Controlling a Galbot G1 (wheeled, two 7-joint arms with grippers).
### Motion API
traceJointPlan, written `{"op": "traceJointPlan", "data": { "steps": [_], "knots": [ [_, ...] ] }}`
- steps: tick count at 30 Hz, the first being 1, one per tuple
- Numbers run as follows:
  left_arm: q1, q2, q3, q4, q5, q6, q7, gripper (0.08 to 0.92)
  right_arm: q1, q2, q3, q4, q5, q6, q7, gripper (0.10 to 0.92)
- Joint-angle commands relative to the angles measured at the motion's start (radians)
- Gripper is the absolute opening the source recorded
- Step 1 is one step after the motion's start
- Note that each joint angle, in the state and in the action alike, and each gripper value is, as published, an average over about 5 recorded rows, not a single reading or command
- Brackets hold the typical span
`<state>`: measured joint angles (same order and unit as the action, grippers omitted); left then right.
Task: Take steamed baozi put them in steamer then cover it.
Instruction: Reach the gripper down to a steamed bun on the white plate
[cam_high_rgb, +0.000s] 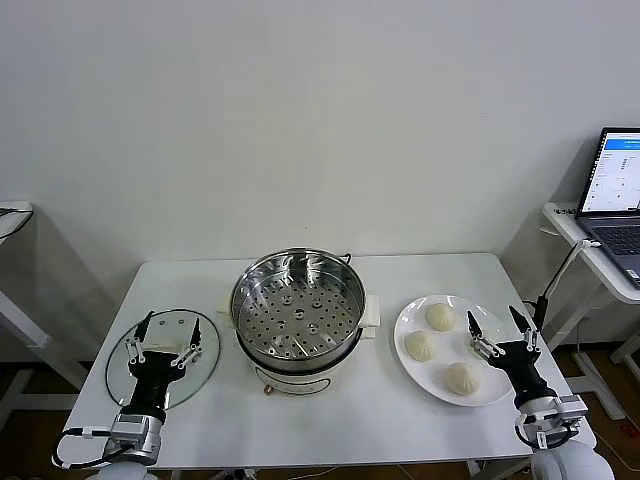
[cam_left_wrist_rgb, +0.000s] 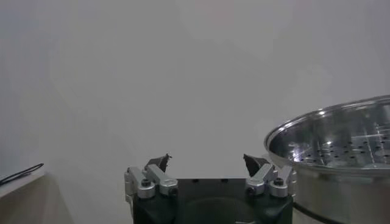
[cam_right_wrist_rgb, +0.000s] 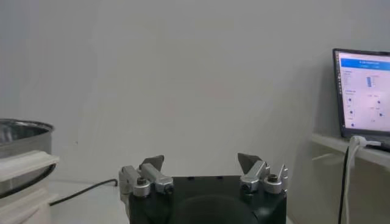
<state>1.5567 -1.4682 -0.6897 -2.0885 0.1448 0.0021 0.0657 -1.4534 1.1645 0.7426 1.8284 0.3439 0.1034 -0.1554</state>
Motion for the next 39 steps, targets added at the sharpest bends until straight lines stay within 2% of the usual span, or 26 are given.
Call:
{"op": "traceJointPlan", "data": {
  "steps": [1,4,9,15,19,24,27,39],
  "knots": [
    [0.0,0.002,-0.001,0.001,0.0,0.001,0.001,0.823,0.095,-0.079,-0.012,-0.047,-0.11,-0.05,-0.005,0.823],
    [-0.002,0.009,-0.003,0.0,-0.001,0.0,0.001,0.823,0.159,-0.175,-0.044,-0.077,-0.205,-0.087,-0.016,0.823],
    [-0.005,0.016,-0.005,0.001,-0.002,-0.004,0.003,0.823,0.326,-0.422,-0.19,-0.164,-0.399,-0.159,-0.102,0.823],
    [-0.011,0.017,0.004,0.008,-0.003,-0.007,0.003,0.823,0.565,-0.653,-0.469,-0.243,-0.455,-0.219,-0.395,0.823],
    [-0.011,0.016,0.015,0.004,-0.004,-0.005,0.001,0.823,0.826,-0.734,-0.746,-0.316,-0.458,-0.232,-0.597,0.823],
    [-0.008,0.013,0.029,-0.007,-0.004,-0.003,0.0,0.823,1.126,-0.727,-1.036,-0.415,-0.468,-0.231,-0.865,0.823],
    [-0.008,0.013,0.03,-0.011,-0.004,-0.001,0.0,0.823,1.248,-0.69,-1.155,-0.456,-0.475,-0.244,-0.969,0.823],
    [-0.011,0.01,0.005,0.0,-0.017,0.006,0.005,0.823,1.464,-0.453,-1.409,-0.693,-0.588,-0.236,-1.024,0.823]
  ]
}}
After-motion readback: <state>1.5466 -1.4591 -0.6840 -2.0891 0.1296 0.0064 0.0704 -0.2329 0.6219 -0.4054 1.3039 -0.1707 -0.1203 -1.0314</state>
